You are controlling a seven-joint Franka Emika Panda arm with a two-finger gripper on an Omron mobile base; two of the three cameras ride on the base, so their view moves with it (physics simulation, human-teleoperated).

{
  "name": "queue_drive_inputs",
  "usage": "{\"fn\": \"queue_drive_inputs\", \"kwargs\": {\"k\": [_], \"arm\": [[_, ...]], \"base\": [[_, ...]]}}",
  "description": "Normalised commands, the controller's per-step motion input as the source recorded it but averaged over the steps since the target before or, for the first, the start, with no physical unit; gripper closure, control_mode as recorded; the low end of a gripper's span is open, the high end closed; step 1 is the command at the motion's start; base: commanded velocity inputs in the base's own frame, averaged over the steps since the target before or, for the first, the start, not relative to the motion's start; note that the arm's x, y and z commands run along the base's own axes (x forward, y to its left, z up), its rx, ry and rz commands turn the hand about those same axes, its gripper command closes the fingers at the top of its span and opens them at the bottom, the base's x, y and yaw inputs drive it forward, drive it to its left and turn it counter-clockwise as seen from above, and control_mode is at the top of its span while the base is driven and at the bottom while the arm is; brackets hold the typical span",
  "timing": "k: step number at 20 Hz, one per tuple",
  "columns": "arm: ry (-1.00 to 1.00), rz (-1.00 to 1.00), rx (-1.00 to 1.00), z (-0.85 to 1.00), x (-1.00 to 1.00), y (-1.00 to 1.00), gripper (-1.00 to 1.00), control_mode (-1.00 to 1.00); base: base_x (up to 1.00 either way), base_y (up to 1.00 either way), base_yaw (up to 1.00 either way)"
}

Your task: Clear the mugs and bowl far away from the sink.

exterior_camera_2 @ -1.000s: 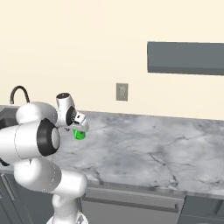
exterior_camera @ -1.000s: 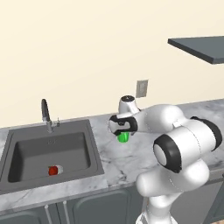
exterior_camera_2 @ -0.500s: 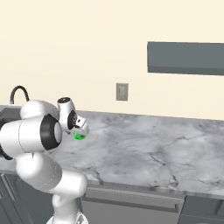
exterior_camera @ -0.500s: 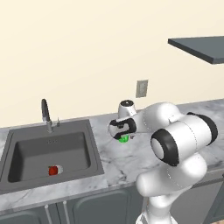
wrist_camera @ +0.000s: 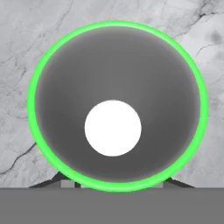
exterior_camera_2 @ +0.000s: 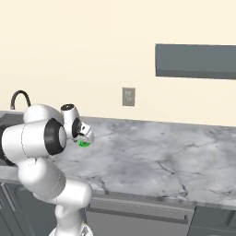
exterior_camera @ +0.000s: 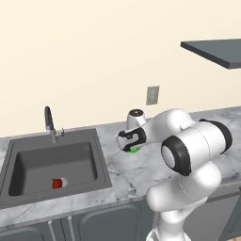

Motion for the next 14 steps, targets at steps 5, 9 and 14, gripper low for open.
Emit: {"fn": "queue_drive_inputs", "kwargs": {"k": [5,9,14], "arm": [[-0.09,0.0,0.0,0.0,0.0,0.0,1.0,-1.0],[-0.16,0.0,-0.08,0.09,-0.32,0.06,1.0,-1.0],[-0.11,0.01,-0.07,0.66,-0.32,-0.07,1.0,-1.0]], "base": [[0.0,0.0,0.0],[0.0,0.0,0.0],[0.0,0.0,0.0]]}}
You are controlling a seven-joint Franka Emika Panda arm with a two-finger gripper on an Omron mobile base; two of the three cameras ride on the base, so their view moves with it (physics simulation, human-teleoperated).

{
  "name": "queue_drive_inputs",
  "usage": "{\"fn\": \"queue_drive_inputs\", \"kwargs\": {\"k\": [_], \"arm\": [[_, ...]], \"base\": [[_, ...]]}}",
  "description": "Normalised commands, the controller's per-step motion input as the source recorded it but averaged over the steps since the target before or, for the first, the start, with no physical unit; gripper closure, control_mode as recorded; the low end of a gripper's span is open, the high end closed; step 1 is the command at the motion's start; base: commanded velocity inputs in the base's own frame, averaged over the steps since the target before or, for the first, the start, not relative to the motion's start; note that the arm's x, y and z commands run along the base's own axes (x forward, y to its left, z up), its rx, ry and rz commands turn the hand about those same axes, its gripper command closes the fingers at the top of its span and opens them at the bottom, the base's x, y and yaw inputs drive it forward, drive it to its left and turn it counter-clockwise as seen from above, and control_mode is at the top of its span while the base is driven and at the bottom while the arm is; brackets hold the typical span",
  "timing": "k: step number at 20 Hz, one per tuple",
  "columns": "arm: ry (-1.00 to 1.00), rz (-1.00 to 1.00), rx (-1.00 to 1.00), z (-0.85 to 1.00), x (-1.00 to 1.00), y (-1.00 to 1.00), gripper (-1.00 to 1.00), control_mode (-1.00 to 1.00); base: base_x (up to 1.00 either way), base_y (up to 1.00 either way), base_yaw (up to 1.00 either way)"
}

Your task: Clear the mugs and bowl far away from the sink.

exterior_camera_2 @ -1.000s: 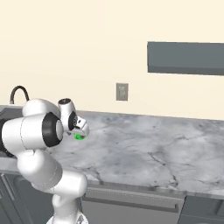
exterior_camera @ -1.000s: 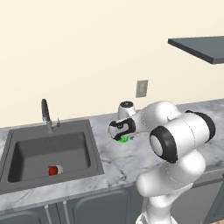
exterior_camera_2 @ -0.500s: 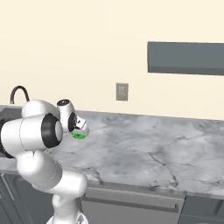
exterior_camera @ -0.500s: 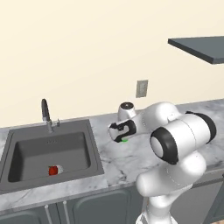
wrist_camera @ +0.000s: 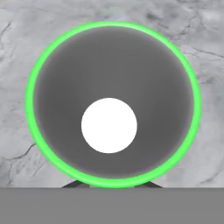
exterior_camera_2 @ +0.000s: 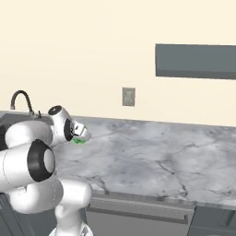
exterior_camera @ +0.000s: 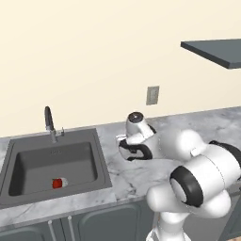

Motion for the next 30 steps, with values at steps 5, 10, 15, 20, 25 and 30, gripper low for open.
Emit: {"fn": "queue_drive_inputs", "kwargs": {"k": [5,10,15,20,25,30], "arm": [[0.03,0.03,0.09,0.97,-0.57,-0.4,1.0,-1.0],[0.15,0.03,0.13,1.0,-0.4,-0.23,1.0,-1.0],[0.17,0.03,0.04,1.0,-0.52,-0.09,1.0,-1.0],[0.08,0.03,0.0,0.77,-0.7,-0.01,1.0,-1.0],[0.0,0.04,0.0,0.33,-0.77,0.0,1.0,-1.0],[-0.01,0.04,-0.01,0.14,-0.76,0.0,1.0,-1.0]], "base": [[0.0,0.0,0.0],[0.0,0.0,0.0],[0.0,0.0,0.0],[0.0,0.0,0.0],[0.0,0.0,0.0],[0.0,0.0,0.0]]}}
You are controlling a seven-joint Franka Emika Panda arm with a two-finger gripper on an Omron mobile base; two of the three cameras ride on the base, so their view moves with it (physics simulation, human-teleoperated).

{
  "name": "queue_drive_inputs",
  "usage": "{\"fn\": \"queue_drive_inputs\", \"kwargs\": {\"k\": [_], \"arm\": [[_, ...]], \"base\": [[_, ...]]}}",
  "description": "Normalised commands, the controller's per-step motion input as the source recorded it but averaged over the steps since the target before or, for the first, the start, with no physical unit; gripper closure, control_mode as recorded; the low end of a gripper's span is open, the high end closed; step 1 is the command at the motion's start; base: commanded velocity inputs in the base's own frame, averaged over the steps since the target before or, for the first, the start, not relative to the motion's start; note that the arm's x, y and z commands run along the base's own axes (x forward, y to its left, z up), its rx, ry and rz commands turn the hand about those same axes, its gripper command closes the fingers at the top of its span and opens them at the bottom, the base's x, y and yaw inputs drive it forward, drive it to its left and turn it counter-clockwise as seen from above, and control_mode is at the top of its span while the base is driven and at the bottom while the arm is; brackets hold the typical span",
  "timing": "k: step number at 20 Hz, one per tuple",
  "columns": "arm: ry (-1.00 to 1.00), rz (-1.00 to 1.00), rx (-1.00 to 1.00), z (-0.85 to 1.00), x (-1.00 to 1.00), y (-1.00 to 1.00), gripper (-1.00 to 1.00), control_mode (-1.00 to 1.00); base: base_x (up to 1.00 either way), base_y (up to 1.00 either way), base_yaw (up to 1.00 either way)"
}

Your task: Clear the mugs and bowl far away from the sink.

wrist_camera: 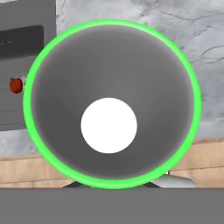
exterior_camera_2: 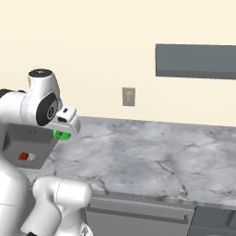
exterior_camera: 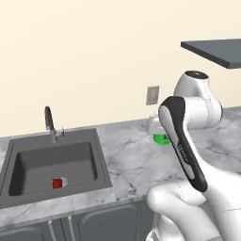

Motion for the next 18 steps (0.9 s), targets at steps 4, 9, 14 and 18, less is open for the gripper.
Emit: {"fn": "queue_drive_inputs", "kwargs": {"k": [4,9,14,18], "arm": [[-0.26,0.03,-0.22,0.26,-0.41,-0.04,1.0,-1.0],[0.0,0.0,0.0,0.0,0.0,0.0,1.0,1.0],[0.0,0.0,0.0,0.0,0.0,0.0,1.0,1.0],[0.0,0.0,0.0,0.0,0.0,0.0,1.0,1.0]], "base": [[0.0,0.0,0.0],[-0.16,-0.31,-0.47],[0.0,0.0,-0.99],[0.0,-0.04,-0.97]]}}
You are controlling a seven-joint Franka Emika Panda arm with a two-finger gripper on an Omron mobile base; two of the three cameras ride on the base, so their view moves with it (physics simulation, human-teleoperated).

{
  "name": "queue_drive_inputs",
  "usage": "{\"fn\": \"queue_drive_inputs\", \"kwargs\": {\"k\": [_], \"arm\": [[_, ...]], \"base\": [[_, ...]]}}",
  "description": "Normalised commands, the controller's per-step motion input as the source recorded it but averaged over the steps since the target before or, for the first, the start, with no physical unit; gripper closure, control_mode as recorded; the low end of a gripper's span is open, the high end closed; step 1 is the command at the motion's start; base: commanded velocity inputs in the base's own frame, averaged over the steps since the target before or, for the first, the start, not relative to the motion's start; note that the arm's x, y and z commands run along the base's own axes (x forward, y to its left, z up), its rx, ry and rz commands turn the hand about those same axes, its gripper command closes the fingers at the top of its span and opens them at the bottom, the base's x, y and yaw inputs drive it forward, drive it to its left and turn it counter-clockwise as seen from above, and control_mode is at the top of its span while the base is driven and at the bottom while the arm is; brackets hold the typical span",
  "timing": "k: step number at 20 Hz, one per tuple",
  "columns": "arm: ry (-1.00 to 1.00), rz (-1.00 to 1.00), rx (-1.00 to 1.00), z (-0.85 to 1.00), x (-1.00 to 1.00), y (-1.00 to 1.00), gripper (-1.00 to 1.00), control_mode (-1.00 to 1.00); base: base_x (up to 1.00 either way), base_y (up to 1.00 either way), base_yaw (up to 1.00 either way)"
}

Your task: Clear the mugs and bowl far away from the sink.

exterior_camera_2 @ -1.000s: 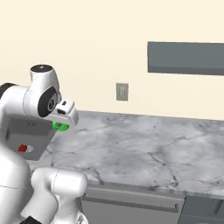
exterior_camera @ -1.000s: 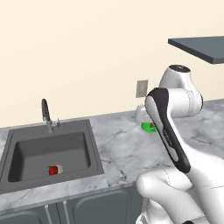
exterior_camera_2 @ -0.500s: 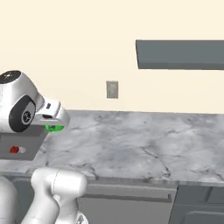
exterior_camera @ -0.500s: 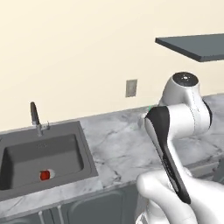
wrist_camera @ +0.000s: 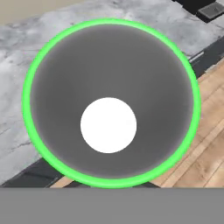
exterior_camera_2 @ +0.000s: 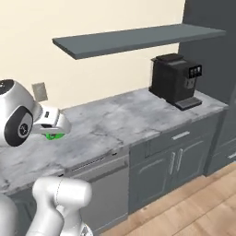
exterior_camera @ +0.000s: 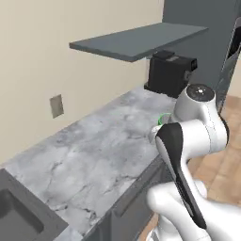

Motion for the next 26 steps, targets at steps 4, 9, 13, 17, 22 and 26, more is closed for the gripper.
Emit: {"fn": "queue_drive_inputs", "kwargs": {"k": [4,9,13,17,22,26], "arm": [[0.0,0.0,0.0,0.0,0.0,0.0,1.0,1.0],[0.0,0.0,0.0,0.0,0.0,0.0,1.0,1.0],[0.0,0.0,0.0,0.0,0.0,0.0,1.0,1.0],[0.0,0.0,0.0,0.0,0.0,0.0,1.0,1.0],[0.0,0.0,0.0,0.0,0.0,0.0,1.0,1.0],[0.0,0.0,0.0,0.0,0.0,0.0,1.0,1.0]], "base": [[0.0,-0.32,-0.87],[-0.01,-0.79,-0.71],[0.0,-1.0,-0.56],[0.0,-1.0,-0.39],[0.0,-1.0,-0.27],[0.0,-1.0,-0.34]]}}
